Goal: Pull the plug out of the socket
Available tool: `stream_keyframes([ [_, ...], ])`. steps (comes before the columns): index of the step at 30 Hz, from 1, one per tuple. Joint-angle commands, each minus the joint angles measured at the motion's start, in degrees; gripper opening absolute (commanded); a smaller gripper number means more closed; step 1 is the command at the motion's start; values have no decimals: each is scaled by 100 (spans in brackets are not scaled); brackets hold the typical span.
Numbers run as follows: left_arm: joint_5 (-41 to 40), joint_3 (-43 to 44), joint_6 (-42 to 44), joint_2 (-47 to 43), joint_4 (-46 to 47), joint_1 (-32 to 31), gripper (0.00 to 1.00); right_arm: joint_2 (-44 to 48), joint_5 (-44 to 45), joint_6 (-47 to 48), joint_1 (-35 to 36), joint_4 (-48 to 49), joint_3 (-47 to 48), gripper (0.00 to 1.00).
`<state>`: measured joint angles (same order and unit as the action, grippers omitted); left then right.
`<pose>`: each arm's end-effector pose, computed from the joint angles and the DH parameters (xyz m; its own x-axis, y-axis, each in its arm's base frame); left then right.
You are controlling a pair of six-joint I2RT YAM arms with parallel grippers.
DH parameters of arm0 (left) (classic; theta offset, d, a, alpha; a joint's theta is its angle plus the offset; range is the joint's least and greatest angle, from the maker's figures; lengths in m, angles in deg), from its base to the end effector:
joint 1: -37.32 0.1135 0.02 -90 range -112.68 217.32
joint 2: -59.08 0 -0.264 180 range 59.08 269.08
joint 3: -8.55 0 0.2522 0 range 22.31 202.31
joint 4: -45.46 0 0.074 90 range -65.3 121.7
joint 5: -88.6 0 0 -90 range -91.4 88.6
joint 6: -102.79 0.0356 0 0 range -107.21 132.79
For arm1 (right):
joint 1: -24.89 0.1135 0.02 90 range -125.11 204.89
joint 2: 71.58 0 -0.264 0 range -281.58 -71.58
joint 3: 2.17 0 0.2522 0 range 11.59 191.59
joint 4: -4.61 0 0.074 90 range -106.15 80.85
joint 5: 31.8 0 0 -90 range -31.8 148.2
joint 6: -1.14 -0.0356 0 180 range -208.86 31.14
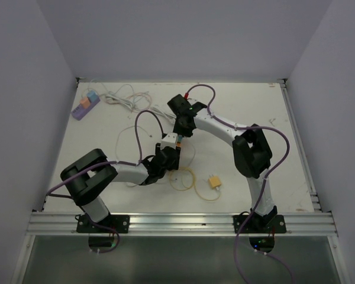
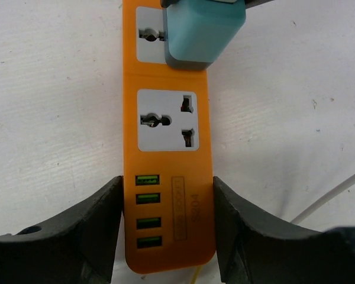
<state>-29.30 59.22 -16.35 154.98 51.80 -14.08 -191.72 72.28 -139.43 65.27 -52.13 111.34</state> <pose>0.2044 -0.2294 0.1308 -0.5678 0.0215 -0.8229 0.2141 0.9691 -0.1224 0.3497 0.2860 0.2157 -0.8537 0.2575 -0.4527 0.1796 0.9615 0.2081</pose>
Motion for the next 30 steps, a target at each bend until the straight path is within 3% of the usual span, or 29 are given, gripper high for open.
stream_keyframes([
  [1, -85, 150, -231, 192, 82, 7, 28, -247, -29, -67, 40, -158, 98, 0],
  [2, -75, 159, -284, 219, 56, 7, 22, -247, -37, -67, 31, -167, 107, 0],
  [3, -58, 194, -285, 245, 12, 7, 8, -238, -55, -76, 40, -167, 115, 0],
  [5, -23, 229, -293, 289, -32, 7, 0, -212, -81, -76, 40, -184, 159, 0],
  [18, 434, 651, -495, 851, -524, 42, 0, 341, 6, -129, 31, -211, 247, 0],
  [30, 804, 660, -750, 1018, -621, 341, 0, 1106, -117, -304, -188, 273, -245, 0],
])
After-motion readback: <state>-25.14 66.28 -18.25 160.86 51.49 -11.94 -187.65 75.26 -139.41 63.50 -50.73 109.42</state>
